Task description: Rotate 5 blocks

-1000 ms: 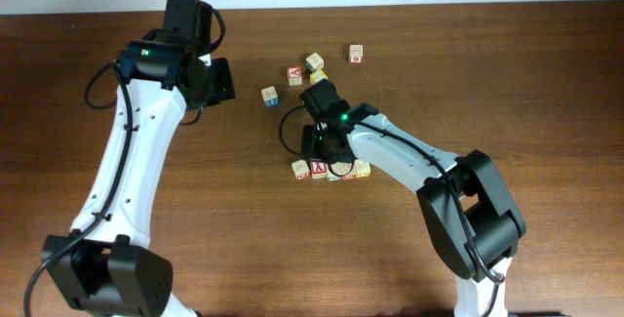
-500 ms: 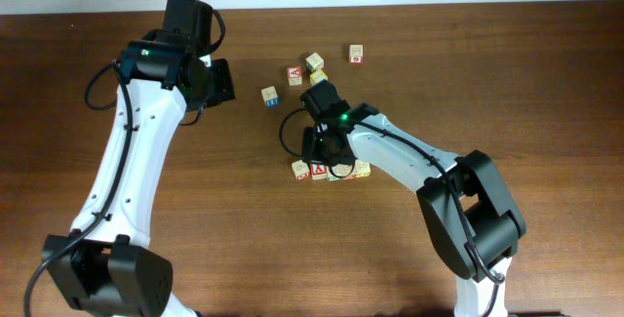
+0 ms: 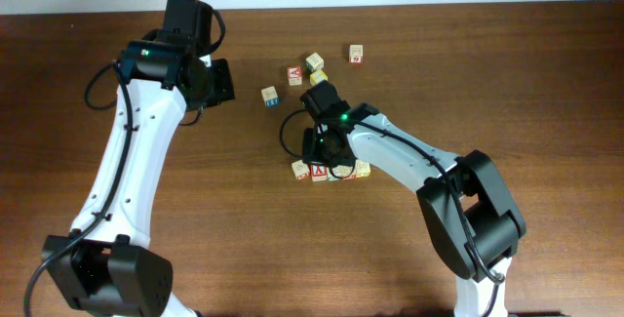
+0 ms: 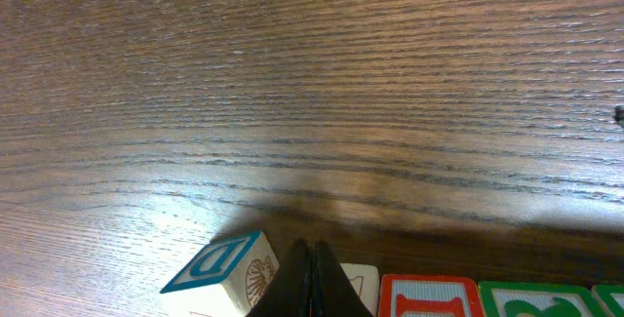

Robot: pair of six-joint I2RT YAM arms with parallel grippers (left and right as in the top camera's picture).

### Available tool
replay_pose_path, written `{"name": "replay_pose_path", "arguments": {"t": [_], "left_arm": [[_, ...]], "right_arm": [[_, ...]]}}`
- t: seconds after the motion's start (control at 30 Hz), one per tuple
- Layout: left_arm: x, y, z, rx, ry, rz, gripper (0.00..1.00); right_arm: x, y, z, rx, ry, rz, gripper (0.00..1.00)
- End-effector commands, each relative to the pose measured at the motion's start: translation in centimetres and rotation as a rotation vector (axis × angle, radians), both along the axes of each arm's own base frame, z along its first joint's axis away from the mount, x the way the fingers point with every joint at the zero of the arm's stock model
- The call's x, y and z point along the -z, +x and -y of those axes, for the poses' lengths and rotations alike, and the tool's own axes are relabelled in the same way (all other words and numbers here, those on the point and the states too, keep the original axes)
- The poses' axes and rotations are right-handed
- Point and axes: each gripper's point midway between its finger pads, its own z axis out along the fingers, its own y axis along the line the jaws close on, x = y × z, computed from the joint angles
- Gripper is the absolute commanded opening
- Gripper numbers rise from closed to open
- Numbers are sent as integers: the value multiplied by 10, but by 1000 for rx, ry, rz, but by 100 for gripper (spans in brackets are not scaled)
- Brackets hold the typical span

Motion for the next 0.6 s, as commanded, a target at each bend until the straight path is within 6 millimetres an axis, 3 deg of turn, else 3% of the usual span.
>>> {"name": "replay_pose_path", "arguments": {"t": [0.0,0.2,0.57], "left_arm": [[-12,1,-2,-18,2,34,0],[-14,4,-1,-18,0,48,0],[-14,4,-1,-18,0,48,0]], "right_arm": [[-7,14,-11,-20,32,53,10],[-39,46,-26,-97,72,193,13],[-20,28,-47,-146,62,161,9]]}}
